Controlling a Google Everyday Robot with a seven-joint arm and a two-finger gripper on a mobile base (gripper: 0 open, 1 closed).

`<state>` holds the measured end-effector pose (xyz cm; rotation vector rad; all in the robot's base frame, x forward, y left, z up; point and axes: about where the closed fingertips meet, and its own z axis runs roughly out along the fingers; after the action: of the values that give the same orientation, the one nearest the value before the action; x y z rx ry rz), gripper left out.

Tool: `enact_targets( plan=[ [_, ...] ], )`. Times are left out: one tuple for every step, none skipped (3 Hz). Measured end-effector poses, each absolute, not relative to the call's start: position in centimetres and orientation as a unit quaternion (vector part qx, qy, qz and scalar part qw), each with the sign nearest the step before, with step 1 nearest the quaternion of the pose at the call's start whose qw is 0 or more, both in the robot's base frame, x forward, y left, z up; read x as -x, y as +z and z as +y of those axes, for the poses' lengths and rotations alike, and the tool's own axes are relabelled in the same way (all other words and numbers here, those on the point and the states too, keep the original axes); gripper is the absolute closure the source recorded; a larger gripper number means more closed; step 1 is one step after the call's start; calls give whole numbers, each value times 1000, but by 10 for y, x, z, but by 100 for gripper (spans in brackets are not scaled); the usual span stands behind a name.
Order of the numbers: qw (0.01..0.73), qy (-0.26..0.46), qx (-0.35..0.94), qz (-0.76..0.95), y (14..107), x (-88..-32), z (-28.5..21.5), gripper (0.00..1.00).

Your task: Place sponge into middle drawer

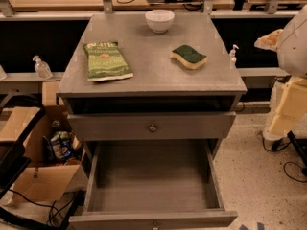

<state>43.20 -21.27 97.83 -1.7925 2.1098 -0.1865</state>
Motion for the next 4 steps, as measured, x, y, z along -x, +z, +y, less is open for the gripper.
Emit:
enact_targets(
  plan=[
    [182,-66,635,748,978,-432,-213,0],
    [208,-53,628,748,979,-438,-214,0],
    [280,-23,620,733,984,-467,-201,0],
    [368,12,599,712,994,-506,-187,0]
  ],
)
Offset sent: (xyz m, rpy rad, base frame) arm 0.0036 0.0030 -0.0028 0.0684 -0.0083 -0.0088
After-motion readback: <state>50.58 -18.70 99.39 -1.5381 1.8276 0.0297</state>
